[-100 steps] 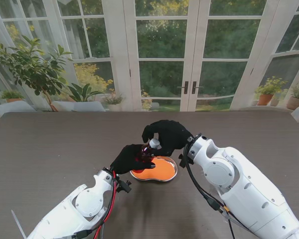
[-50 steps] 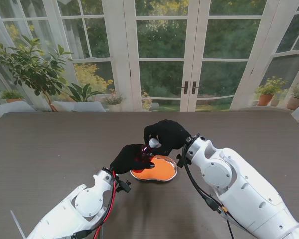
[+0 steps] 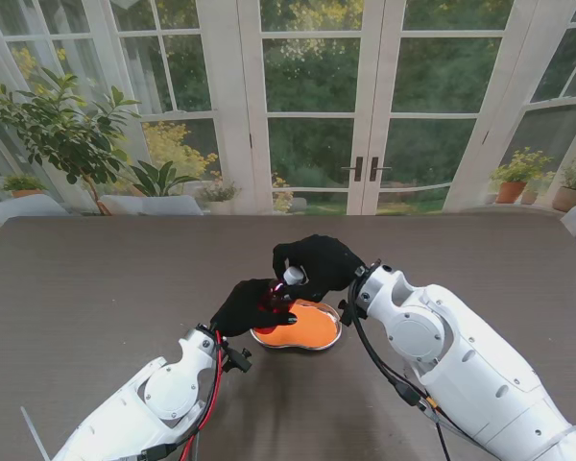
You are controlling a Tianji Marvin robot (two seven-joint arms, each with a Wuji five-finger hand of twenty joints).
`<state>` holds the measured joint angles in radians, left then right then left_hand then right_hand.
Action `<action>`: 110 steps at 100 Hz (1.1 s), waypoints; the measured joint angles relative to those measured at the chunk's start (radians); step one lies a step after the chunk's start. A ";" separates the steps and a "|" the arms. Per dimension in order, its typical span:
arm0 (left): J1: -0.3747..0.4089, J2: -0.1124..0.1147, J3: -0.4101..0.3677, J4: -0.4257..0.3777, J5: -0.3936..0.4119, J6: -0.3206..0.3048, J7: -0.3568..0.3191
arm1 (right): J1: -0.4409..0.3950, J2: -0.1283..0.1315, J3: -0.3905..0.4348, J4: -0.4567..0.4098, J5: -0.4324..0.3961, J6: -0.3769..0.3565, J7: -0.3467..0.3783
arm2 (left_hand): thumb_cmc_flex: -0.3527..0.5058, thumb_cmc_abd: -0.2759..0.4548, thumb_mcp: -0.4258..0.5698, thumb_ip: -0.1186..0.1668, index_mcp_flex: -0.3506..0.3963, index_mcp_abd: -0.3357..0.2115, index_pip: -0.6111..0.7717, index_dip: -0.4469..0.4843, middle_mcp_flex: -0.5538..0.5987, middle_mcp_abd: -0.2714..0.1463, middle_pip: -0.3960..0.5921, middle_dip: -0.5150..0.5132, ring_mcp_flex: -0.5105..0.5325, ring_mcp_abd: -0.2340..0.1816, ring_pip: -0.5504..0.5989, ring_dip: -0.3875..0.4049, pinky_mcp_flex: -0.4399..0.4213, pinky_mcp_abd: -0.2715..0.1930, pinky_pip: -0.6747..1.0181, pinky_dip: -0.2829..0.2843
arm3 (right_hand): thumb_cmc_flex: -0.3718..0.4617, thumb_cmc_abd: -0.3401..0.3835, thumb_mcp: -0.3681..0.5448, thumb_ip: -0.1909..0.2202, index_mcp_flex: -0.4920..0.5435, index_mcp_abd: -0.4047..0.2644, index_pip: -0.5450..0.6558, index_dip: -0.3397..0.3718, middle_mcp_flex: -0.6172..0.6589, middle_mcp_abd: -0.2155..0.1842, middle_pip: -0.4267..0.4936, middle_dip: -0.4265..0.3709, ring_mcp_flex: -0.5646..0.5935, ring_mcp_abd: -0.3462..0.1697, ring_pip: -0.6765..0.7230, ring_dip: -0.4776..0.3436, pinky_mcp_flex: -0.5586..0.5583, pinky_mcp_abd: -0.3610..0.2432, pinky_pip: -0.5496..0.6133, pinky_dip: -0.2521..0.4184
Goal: Collect the cotton balls from the tray into a sample bottle
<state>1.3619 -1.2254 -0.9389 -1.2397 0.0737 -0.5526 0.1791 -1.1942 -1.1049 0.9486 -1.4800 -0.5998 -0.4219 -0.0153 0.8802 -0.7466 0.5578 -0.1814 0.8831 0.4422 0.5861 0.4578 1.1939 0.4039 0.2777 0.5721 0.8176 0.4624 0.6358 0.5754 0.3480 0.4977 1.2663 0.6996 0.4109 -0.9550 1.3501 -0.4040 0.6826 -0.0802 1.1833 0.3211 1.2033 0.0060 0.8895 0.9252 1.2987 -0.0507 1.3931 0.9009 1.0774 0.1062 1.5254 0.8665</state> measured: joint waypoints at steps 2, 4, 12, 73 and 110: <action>0.000 0.000 0.000 0.000 0.000 0.000 0.002 | 0.000 -0.001 -0.001 0.002 -0.005 -0.001 -0.008 | 0.000 0.001 0.000 -0.001 -0.007 0.001 -0.012 -0.002 -0.013 0.001 -0.001 -0.026 -0.008 0.000 -0.007 0.000 -0.005 0.000 -0.011 -0.007 | -0.002 0.007 0.000 -0.001 -0.001 0.000 0.000 0.000 0.000 -0.001 0.007 0.005 0.000 0.000 0.011 0.003 0.001 -0.006 0.002 0.001; 0.000 -0.001 0.000 0.000 0.000 0.000 0.003 | 0.000 -0.001 -0.002 0.004 -0.008 -0.002 -0.015 | 0.001 0.002 0.002 -0.001 -0.011 0.002 -0.024 -0.004 -0.023 0.001 -0.006 -0.038 -0.024 0.001 -0.018 0.000 -0.018 0.000 -0.023 -0.013 | -0.007 0.008 0.001 -0.001 -0.001 0.000 0.000 0.003 0.000 -0.004 0.011 0.010 0.000 -0.002 0.019 0.009 0.002 -0.007 0.011 0.006; 0.002 -0.001 -0.001 0.000 0.002 0.001 0.010 | 0.002 -0.006 -0.008 0.014 -0.021 -0.005 -0.042 | 0.001 0.025 0.007 -0.001 -0.037 0.004 -0.089 -0.011 -0.077 0.001 -0.033 -0.079 -0.062 0.002 -0.063 -0.001 -0.056 -0.004 -0.073 -0.045 | -0.011 0.009 0.002 -0.001 -0.001 0.000 0.002 0.011 0.000 -0.008 0.024 0.023 0.000 -0.010 0.042 0.025 0.008 -0.020 0.028 0.022; 0.005 -0.003 -0.008 0.007 0.053 -0.017 0.037 | 0.011 -0.023 -0.022 0.069 0.000 0.023 -0.062 | -0.311 0.219 0.089 0.033 -0.296 -0.046 -0.488 -0.184 -0.592 -0.082 -0.219 -0.336 -0.508 -0.126 -0.490 -0.246 -0.346 -0.184 -0.748 -0.324 | -0.016 0.021 0.003 -0.014 -0.003 0.000 0.004 0.031 0.001 -0.011 0.046 0.045 0.000 -0.011 0.071 0.060 0.014 -0.021 0.052 0.027; 0.024 -0.001 -0.042 -0.030 0.069 0.014 0.024 | 0.002 -0.021 -0.001 0.068 -0.013 0.065 -0.039 | -0.311 0.231 0.053 0.033 -0.355 -0.047 -0.514 -0.244 -0.668 -0.090 -0.227 -0.374 -0.541 -0.132 -0.529 -0.280 -0.278 -0.193 -1.046 -0.306 | -0.016 0.021 0.003 -0.015 -0.003 0.000 0.004 0.034 0.001 -0.011 0.047 0.046 0.000 -0.011 0.072 0.060 0.014 -0.022 0.052 0.028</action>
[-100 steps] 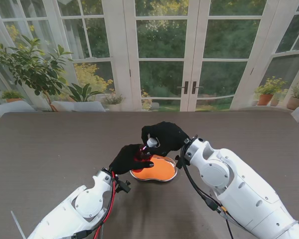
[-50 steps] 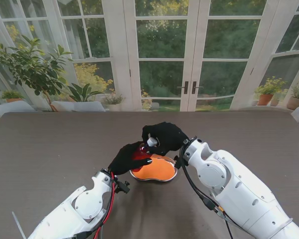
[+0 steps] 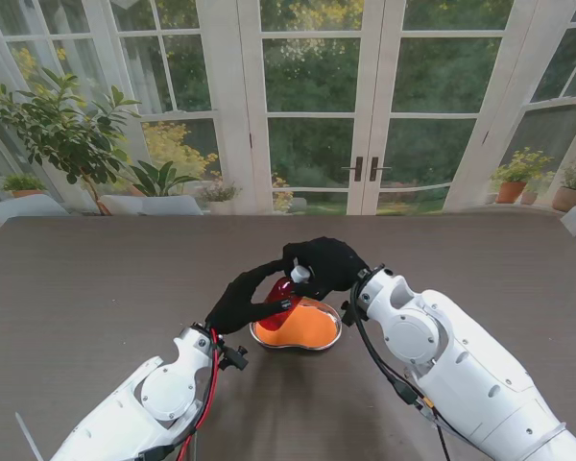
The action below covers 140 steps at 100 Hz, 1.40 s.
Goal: Collect the cotton balls from the tray into a sample bottle
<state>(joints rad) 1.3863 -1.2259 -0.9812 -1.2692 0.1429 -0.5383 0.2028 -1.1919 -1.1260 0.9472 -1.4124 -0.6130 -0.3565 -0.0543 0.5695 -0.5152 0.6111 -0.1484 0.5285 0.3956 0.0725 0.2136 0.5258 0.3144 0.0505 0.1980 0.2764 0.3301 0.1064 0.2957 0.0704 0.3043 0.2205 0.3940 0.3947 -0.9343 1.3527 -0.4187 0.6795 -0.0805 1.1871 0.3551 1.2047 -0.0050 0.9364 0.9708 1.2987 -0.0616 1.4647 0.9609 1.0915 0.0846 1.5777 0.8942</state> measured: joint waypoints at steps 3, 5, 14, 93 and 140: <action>0.003 0.001 -0.005 -0.003 0.004 0.004 -0.001 | -0.001 0.001 0.006 -0.003 -0.003 0.008 0.008 | 0.000 0.000 0.000 0.000 0.017 0.000 0.008 0.000 0.002 0.000 0.001 0.000 0.001 0.000 0.000 0.000 0.000 0.000 -0.001 0.010 | 0.000 0.000 0.000 0.000 0.000 0.000 0.000 0.000 0.000 0.000 0.000 0.000 0.000 0.000 0.000 0.000 0.000 0.000 0.000 0.000; 0.004 0.002 -0.009 -0.005 0.006 0.007 -0.001 | -0.003 0.002 0.010 -0.005 -0.006 0.013 0.015 | 0.001 0.009 0.000 0.000 0.024 0.000 0.013 0.000 0.002 0.000 0.002 0.000 0.001 0.000 0.000 0.000 0.000 0.000 -0.001 0.012 | 0.000 0.000 0.000 0.000 0.000 0.000 0.000 0.000 0.000 0.000 0.000 0.000 0.000 0.000 0.000 0.000 0.000 0.000 0.000 0.000; 0.009 0.006 -0.019 -0.009 0.014 0.021 -0.005 | -0.008 0.007 0.034 -0.015 -0.022 0.031 0.049 | 0.001 0.009 0.000 0.000 0.048 0.000 0.023 0.006 0.004 0.000 0.004 0.000 0.001 0.000 0.000 0.000 0.001 0.000 -0.001 0.024 | 0.000 0.000 0.000 0.000 0.000 0.000 0.000 0.000 0.000 0.000 0.000 0.000 0.000 0.000 0.000 0.000 0.000 0.000 0.000 0.000; 0.057 0.028 -0.095 -0.016 0.093 0.068 0.008 | 0.056 0.071 0.100 0.082 -0.249 0.171 0.194 | 0.001 0.048 0.021 0.000 0.111 -0.001 0.047 0.035 0.070 0.014 0.016 0.026 0.013 0.015 0.011 0.011 0.014 0.010 -0.002 0.086 | 0.000 0.014 0.000 -0.001 -0.011 0.000 0.000 0.016 -0.010 -0.001 0.000 0.000 0.000 -0.001 -0.037 -0.010 -0.016 -0.001 -0.023 0.000; 0.074 0.030 -0.107 -0.036 0.095 0.080 0.011 | 0.095 0.082 0.051 0.187 -0.296 0.184 0.149 | 0.001 0.048 0.021 0.001 0.123 -0.001 0.048 0.044 0.083 0.020 0.024 0.035 0.013 0.016 0.011 0.020 0.014 0.012 -0.012 0.098 | -0.006 0.040 0.000 -0.001 -0.035 -0.010 0.001 0.029 -0.038 -0.008 -0.001 -0.038 -0.001 -0.001 -0.164 -0.084 -0.122 0.023 -0.064 -0.001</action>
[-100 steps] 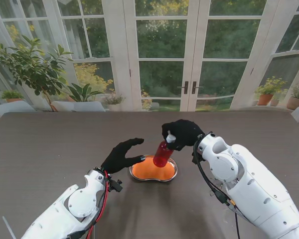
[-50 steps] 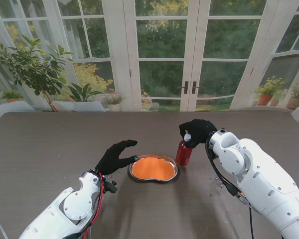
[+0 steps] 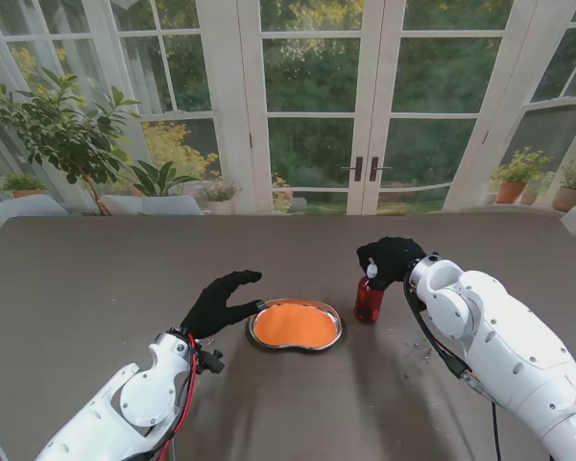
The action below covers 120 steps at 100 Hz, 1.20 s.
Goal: Collect the cotton balls from the tray into a sample bottle
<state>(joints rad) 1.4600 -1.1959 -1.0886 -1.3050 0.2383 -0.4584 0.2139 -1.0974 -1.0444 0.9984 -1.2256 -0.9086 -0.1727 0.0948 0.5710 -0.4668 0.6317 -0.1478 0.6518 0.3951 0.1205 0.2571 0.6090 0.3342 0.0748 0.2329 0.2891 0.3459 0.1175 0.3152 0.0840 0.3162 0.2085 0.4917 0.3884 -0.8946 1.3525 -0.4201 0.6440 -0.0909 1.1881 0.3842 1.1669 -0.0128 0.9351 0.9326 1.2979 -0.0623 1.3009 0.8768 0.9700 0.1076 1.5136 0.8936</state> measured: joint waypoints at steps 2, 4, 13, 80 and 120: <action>0.000 0.000 0.000 0.000 0.000 0.000 0.000 | 0.001 0.000 -0.002 0.002 -0.002 0.001 -0.003 | 0.000 0.000 0.000 0.000 0.001 0.000 0.000 0.000 0.008 0.000 0.000 0.000 0.000 0.000 0.000 0.000 0.000 0.000 0.000 0.000 | -0.002 0.005 0.000 0.000 -0.001 -0.001 0.000 0.002 -0.001 -0.001 0.000 0.000 0.000 0.000 -0.010 -0.002 -0.014 0.003 0.000 0.000; 0.001 0.000 0.000 -0.001 0.000 0.000 0.000 | 0.002 0.000 -0.004 0.003 -0.003 0.003 -0.006 | 0.000 0.000 0.000 0.000 0.002 0.000 0.000 0.000 0.011 0.000 0.000 0.001 0.000 0.000 0.000 0.000 0.000 0.000 0.000 0.000 | -0.003 0.011 0.000 0.000 -0.002 -0.001 0.000 0.002 -0.002 -0.001 0.000 0.000 0.000 0.000 -0.011 -0.004 -0.021 0.008 0.000 0.000; 0.002 0.001 -0.001 -0.002 0.000 0.001 -0.002 | 0.007 0.000 -0.013 0.013 -0.013 0.007 -0.027 | 0.000 0.000 0.000 0.000 0.002 0.000 0.000 0.000 0.011 0.001 0.000 0.001 0.000 0.004 0.000 0.000 0.000 0.000 0.000 0.001 | -0.015 0.023 -0.001 0.000 -0.003 -0.002 0.000 0.002 -0.012 -0.009 0.000 0.000 0.000 0.000 -0.030 -0.011 -0.054 0.011 0.000 0.011; 0.003 0.003 -0.001 -0.003 -0.007 0.003 -0.012 | 0.019 -0.001 -0.015 0.051 -0.010 -0.012 -0.054 | 0.000 0.000 0.000 0.000 0.003 0.000 0.002 0.002 0.036 0.006 -0.001 0.013 0.000 0.010 0.000 0.000 0.012 0.008 0.000 0.003 | -0.100 0.023 -0.020 0.041 -0.011 -0.061 -0.073 0.038 -0.225 -0.049 -0.024 -0.020 -0.056 0.004 -0.220 -0.060 -0.199 0.023 -0.019 0.025; 0.003 0.004 0.001 -0.003 -0.012 0.003 -0.019 | 0.011 0.003 -0.004 0.057 -0.024 -0.023 -0.046 | 0.000 0.000 0.000 0.000 0.003 0.000 0.002 0.004 0.037 0.008 -0.001 0.013 0.000 0.011 0.000 0.000 0.012 0.008 0.000 0.012 | -0.200 0.026 -0.056 0.180 -0.030 -0.062 -0.287 0.136 -0.385 -0.045 -0.072 -0.063 -0.190 0.038 -0.286 -0.060 -0.271 0.023 -0.061 0.037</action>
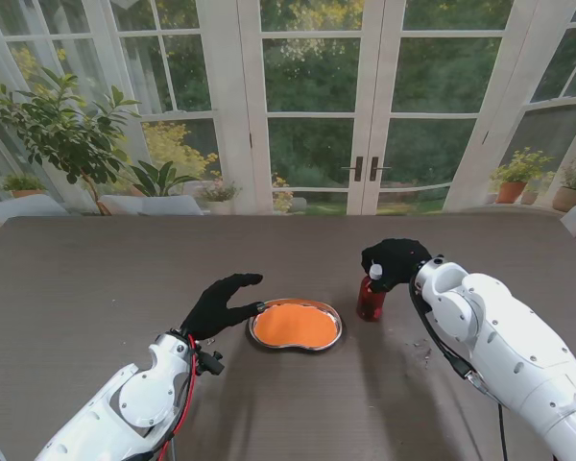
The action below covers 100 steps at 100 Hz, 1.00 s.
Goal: Collect the cotton balls from the tray into a sample bottle
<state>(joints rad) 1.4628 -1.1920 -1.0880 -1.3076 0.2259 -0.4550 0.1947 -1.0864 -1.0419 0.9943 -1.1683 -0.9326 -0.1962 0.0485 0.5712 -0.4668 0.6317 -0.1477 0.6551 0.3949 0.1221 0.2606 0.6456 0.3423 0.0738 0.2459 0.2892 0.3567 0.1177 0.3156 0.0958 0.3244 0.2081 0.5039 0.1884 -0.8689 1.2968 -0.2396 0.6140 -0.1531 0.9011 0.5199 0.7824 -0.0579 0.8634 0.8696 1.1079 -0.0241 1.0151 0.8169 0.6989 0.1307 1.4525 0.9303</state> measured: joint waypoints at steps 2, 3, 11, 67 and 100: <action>0.000 0.000 0.000 0.000 0.000 0.000 -0.001 | -0.001 0.000 0.000 0.000 -0.001 0.000 0.000 | 0.000 0.000 0.000 0.000 0.000 0.000 0.000 0.000 0.000 0.000 0.000 0.000 0.000 0.000 0.000 0.000 0.000 0.000 0.000 0.000 | -0.011 0.000 0.000 0.000 -0.006 0.001 -0.014 0.000 -0.004 0.001 0.000 -0.002 -0.001 0.000 -0.003 -0.001 -0.002 0.000 -0.001 0.000; 0.000 0.000 0.000 0.000 -0.001 0.000 -0.001 | -0.001 0.000 0.001 0.001 -0.001 -0.001 0.000 | 0.000 0.000 0.000 0.000 0.000 0.000 0.000 0.000 0.000 0.000 0.000 0.000 0.000 0.000 0.000 0.000 0.000 0.000 0.000 0.000 | -0.012 0.000 0.000 0.000 -0.006 0.001 -0.015 0.000 -0.010 0.002 -0.002 -0.004 -0.008 0.000 -0.004 -0.002 -0.003 0.000 -0.002 0.000; 0.000 0.000 0.001 0.000 -0.001 0.000 -0.002 | -0.004 0.001 0.003 0.002 -0.003 -0.002 0.000 | 0.000 0.000 0.000 0.000 0.000 0.000 0.000 0.001 0.000 0.000 0.000 0.000 0.000 0.000 0.000 0.000 0.000 0.000 0.000 0.000 | -0.036 0.000 -0.021 0.000 -0.039 0.004 -0.053 0.000 -0.041 0.011 -0.023 -0.024 -0.047 0.012 -0.031 -0.014 -0.026 0.000 -0.017 0.000; -0.004 0.000 0.005 0.004 -0.006 0.000 -0.003 | -0.007 0.001 0.019 0.002 0.012 0.007 0.010 | 0.001 0.011 0.000 0.000 0.000 0.000 0.000 0.001 0.000 0.001 0.000 0.000 0.001 0.001 0.000 0.000 0.000 0.001 0.000 0.000 | -0.183 0.129 -0.140 0.000 -0.285 0.042 -0.262 -0.112 -0.276 0.068 -0.244 -0.311 -0.195 0.086 -0.322 -0.176 -0.096 0.016 -0.113 0.001; -0.004 0.000 0.005 0.005 -0.009 -0.001 -0.002 | -0.050 -0.014 0.114 -0.103 0.067 0.123 0.029 | 0.001 0.011 0.000 0.000 0.000 0.000 0.000 0.001 0.000 0.001 0.000 0.000 0.001 0.001 0.000 0.000 0.001 0.002 0.000 0.000 | -0.206 0.299 -0.283 0.001 -0.311 0.035 -0.286 -0.134 -0.288 0.070 -0.308 -0.406 -0.279 0.125 -0.614 -0.349 -0.190 0.065 -0.341 -0.082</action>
<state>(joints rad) 1.4587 -1.1921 -1.0828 -1.3031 0.2170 -0.4559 0.1929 -1.1361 -1.0562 1.1085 -1.2708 -0.8656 -0.0734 0.0778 0.5721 -0.4563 0.6317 -0.1477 0.6551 0.3949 0.1224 0.2618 0.6459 0.3428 0.0738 0.2459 0.2897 0.3581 0.1178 0.3156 0.0963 0.3260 0.2081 0.5041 -0.0175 -0.5697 1.0139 -0.2389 0.3032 -0.1178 0.6149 0.3859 0.4943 0.0120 0.5557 0.4632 0.8290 0.1011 0.4015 0.4680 0.5087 0.1952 1.1117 0.8478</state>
